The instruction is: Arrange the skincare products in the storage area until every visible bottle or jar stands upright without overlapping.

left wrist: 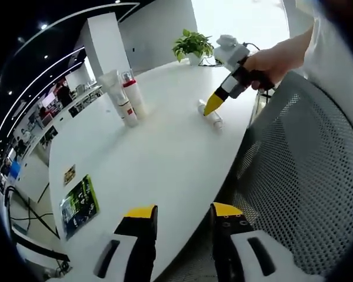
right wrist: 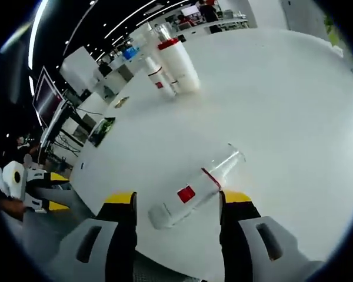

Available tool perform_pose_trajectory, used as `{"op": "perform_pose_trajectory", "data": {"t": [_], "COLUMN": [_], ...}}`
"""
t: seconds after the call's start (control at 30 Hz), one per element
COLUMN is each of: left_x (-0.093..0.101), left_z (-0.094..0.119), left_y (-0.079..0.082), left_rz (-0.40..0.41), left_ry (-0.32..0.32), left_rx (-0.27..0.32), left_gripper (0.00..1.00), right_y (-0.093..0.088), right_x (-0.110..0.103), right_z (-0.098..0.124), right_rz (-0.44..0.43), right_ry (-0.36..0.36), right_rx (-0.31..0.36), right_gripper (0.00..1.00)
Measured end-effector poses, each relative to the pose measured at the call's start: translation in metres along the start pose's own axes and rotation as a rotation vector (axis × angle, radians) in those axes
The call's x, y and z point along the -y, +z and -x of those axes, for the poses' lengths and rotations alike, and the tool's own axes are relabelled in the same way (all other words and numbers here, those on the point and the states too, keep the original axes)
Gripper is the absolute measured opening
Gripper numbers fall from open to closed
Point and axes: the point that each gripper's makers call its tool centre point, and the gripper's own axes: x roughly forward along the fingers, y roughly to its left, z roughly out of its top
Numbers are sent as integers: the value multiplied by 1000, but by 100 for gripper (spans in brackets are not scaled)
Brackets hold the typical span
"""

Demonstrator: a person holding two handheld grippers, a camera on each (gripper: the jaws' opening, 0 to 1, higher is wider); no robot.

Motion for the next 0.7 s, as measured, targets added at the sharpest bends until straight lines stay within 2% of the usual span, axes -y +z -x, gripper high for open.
{"op": "perform_pose_trajectory", "data": {"t": [0.27, 0.5, 0.6, 0.7], "left_x": [-1, -3, -3, -4], "left_z": [-1, -1, -1, -2], "left_y": [-4, -6, -7, -8], "left_rz": [0, 5, 12, 22], "left_ry": [0, 2, 2, 4], "left_rx": [-13, -21, -23, -28], "left_gripper": [35, 35, 35, 35], "right_y": [10, 13, 13, 11], "right_x": [-3, -7, -3, 1], "right_z": [-15, -28, -32, -32], "right_rz": [81, 216, 281, 355], "right_ry": [-18, -22, -30, -34], "right_rx": [-16, -61, -69, -83], "right_gripper": [55, 53, 50, 41]}}
